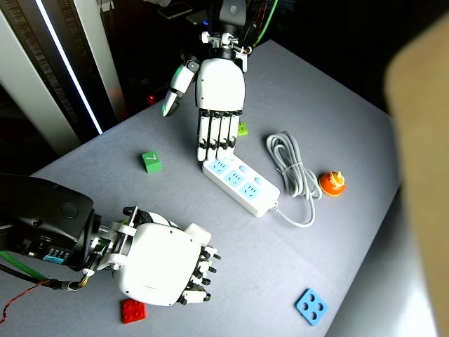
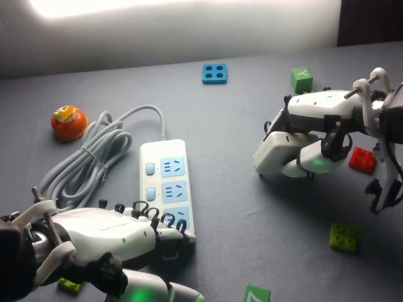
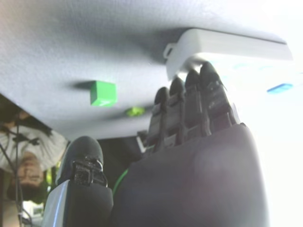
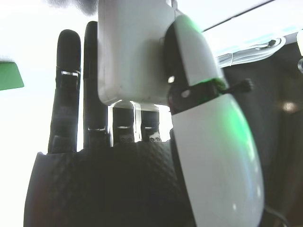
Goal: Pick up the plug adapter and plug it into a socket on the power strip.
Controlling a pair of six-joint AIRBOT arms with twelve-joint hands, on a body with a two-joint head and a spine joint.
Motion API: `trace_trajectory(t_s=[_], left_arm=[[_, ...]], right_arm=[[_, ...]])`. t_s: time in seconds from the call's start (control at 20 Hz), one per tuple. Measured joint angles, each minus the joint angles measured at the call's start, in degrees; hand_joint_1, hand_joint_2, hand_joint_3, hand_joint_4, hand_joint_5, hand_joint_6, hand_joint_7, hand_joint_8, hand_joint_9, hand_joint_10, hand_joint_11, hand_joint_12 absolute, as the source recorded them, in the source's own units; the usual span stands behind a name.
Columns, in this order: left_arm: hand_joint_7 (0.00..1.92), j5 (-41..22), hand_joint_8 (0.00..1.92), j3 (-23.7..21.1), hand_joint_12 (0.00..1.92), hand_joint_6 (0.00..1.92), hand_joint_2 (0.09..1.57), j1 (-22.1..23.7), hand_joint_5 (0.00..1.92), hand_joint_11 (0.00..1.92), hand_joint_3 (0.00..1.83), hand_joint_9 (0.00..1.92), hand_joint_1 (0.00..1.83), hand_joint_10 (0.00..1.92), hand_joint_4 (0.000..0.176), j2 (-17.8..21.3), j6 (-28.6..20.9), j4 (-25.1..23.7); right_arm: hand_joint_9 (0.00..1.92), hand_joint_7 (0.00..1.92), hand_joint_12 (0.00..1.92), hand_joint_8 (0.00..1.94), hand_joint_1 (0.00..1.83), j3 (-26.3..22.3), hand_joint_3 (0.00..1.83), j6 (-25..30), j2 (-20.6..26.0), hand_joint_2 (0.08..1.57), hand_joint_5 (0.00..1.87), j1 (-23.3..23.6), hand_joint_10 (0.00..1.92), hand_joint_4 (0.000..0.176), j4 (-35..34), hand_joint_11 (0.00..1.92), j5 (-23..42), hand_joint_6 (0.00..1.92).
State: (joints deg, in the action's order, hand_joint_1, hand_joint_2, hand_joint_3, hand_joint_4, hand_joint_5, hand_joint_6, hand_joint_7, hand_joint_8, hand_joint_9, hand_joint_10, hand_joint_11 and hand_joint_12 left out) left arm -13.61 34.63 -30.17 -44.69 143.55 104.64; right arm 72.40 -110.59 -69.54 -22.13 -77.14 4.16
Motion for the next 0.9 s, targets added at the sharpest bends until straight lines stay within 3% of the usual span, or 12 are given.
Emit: trace_trajectory(t_s=[0.05,0.1,0.15,0.2,0.35,0.7,0.9], left_arm=[[0.11,-0.7,0.0,-0.4,0.23,0.0,1.22,0.0,0.13,0.0,0.0,0.11,0.0,0.0,0.0,0.2,-1.2,0.0],[0.13,-1.4,0.0,-0.6,0.25,0.01,1.22,0.0,0.14,0.0,0.0,0.12,0.0,0.0,0.0,0.5,-2.9,0.0],[0.12,-2.3,0.0,-1.0,0.23,0.0,1.22,0.0,0.13,0.0,0.0,0.1,0.0,0.0,0.0,0.8,-4.2,0.2],[0.12,-2.8,0.0,-1.1,0.27,0.0,1.22,0.0,0.14,0.0,0.0,0.1,0.0,0.0,0.0,0.8,-4.2,0.2],[0.12,-3.5,0.0,-1.4,0.32,0.0,1.22,0.0,0.14,0.0,0.0,0.1,0.0,0.0,0.0,1.0,-4.9,0.4],[0.1,-4.2,0.0,-1.7,0.26,0.0,1.23,0.0,0.11,0.0,0.0,0.07,0.0,0.0,0.0,1.0,-7.4,0.3],[0.14,-4.9,0.01,-2.0,0.33,0.0,1.22,-0.1,0.14,0.0,0.0,0.12,0.0,0.01,0.0,1.0,-9.1,0.3]], right_arm=[[0.95,0.89,1.17,0.88,1.17,0.0,0.0,-0.1,0.0,1.18,0.82,0.0,0.06,0.0,0.0,0.52,0.0,1.19],[1.07,0.97,1.3,1.03,1.2,0.0,0.0,-0.1,0.0,1.17,0.78,0.0,0.12,0.0,0.0,0.61,-0.2,1.2],[1.06,0.98,1.4,1.1,1.21,0.0,0.0,-0.2,0.0,1.17,0.77,0.0,0.3,0.0,0.1,0.63,-0.2,1.19],[0.98,0.98,1.44,1.12,1.21,0.0,0.01,-0.3,0.1,1.15,0.83,0.0,0.62,0.0,0.1,0.66,-0.2,1.1],[0.91,1.0,1.51,1.13,1.23,0.0,0.0,-0.3,0.1,1.15,0.84,0.0,0.89,0.0,0.0,0.66,-0.2,1.05],[0.95,1.05,1.42,1.05,1.25,0.0,0.0,-2.2,0.5,1.12,0.93,0.5,0.9,0.0,0.1,0.74,-0.5,0.91],[0.99,1.06,1.42,1.05,1.25,-1.9,0.0,-7.8,1.8,1.13,0.87,3.5,0.88,0.0,0.0,0.75,1.8,0.99]])
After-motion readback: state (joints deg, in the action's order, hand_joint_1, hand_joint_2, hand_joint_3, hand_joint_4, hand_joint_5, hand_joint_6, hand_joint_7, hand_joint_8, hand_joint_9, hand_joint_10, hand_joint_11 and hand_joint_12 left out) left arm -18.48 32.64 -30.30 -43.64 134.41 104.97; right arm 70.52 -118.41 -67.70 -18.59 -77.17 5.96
